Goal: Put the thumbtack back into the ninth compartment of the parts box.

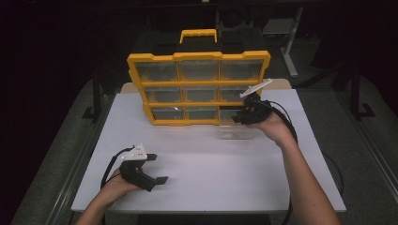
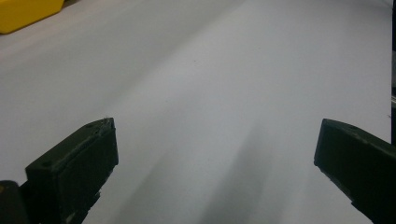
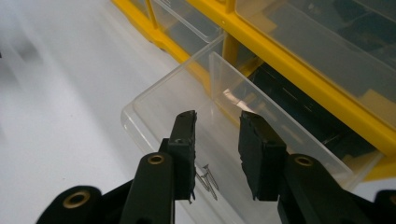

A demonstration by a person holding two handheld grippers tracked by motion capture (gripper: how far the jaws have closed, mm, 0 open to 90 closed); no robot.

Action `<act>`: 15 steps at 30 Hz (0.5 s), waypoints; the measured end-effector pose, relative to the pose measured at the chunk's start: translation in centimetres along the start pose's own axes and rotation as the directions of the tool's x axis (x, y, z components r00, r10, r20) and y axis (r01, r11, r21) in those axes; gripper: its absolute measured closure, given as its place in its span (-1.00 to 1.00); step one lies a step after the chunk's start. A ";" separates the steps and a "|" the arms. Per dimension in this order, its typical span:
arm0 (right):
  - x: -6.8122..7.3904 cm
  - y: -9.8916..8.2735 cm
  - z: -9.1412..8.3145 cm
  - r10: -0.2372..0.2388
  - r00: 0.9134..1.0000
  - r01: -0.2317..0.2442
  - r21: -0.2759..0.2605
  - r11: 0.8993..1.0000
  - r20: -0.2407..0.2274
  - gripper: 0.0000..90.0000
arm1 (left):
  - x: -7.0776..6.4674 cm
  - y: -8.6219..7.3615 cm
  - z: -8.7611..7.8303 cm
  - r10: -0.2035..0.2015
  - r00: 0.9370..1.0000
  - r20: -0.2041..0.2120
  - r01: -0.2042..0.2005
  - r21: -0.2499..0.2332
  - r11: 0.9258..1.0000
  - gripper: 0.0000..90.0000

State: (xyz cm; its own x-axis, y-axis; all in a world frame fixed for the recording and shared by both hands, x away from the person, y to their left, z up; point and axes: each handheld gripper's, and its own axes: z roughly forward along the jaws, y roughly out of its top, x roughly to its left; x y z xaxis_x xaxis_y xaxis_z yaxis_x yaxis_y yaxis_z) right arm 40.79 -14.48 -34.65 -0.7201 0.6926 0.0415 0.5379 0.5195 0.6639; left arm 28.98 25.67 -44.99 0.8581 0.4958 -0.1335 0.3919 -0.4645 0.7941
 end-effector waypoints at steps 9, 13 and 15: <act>1.0 -0.9 -1.7 0.004 1.000 -0.004 -0.033 0.999 0.001 0.18 | 0.0 0.0 0.0 0.002 1.000 0.000 -0.002 0.002 1.000 -1.00; 1.5 -1.6 -2.3 -0.001 1.000 0.001 -0.045 0.999 -0.001 0.12 | 0.0 0.0 0.0 -0.001 1.000 0.000 0.001 0.002 1.000 -1.00; 1.7 -2.0 -2.7 -0.006 1.000 0.006 -0.049 0.999 -0.004 0.10 | 0.0 0.0 0.0 -0.001 1.000 0.000 0.001 0.002 1.000 -1.00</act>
State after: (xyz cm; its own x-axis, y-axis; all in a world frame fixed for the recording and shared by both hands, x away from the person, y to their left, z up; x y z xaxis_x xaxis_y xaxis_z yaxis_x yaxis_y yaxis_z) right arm 37.29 -15.67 -33.89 -0.7252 0.6873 0.0408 0.5117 0.4984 0.6999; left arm 28.97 25.62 -45.01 0.8575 0.4967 -0.1343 0.3936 -0.4651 0.7929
